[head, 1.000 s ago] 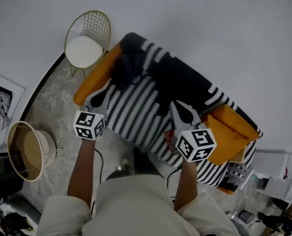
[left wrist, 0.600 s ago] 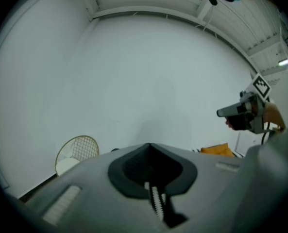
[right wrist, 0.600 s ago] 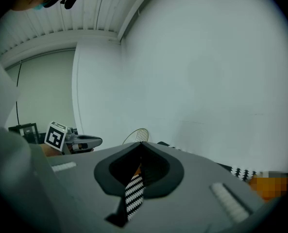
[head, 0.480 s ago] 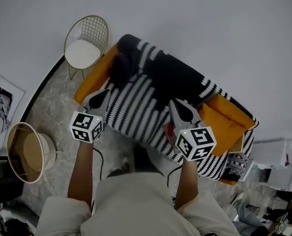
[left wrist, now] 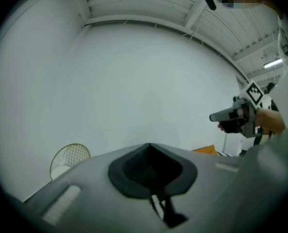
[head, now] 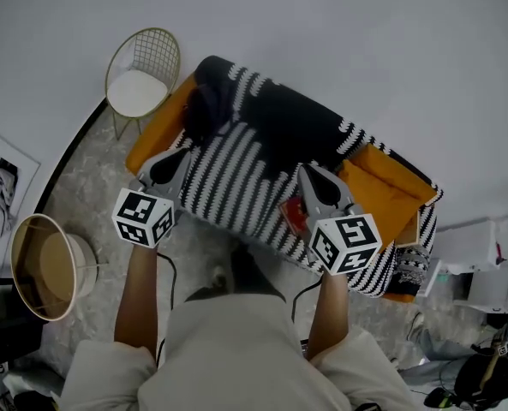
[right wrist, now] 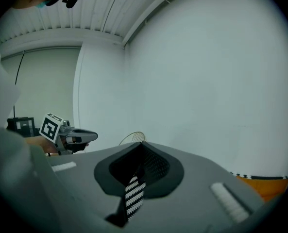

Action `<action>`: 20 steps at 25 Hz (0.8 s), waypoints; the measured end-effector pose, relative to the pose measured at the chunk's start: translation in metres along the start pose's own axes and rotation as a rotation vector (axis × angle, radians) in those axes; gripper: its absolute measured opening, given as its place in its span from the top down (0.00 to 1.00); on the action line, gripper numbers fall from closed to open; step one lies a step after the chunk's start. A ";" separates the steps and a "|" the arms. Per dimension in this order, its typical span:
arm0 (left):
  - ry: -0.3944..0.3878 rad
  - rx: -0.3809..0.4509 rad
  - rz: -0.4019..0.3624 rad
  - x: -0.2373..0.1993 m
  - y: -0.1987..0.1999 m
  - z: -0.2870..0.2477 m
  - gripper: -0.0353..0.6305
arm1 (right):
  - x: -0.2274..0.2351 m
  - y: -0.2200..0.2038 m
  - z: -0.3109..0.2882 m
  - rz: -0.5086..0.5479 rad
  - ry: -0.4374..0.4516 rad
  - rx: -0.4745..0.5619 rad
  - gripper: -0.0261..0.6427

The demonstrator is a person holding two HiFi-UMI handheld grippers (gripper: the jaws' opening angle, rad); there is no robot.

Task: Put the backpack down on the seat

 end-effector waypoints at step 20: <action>-0.017 0.151 -0.162 0.053 0.062 0.117 0.94 | -0.092 0.039 0.073 0.099 0.005 0.089 0.95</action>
Point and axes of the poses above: the fingertips, and each gripper's own axes: z backward along the fingers, x to its right, y out of its top, the point moved 3 cm from there along z, backward along the fingers, and after that the axes turned 3 degrees about y, right-handed, at the moved point
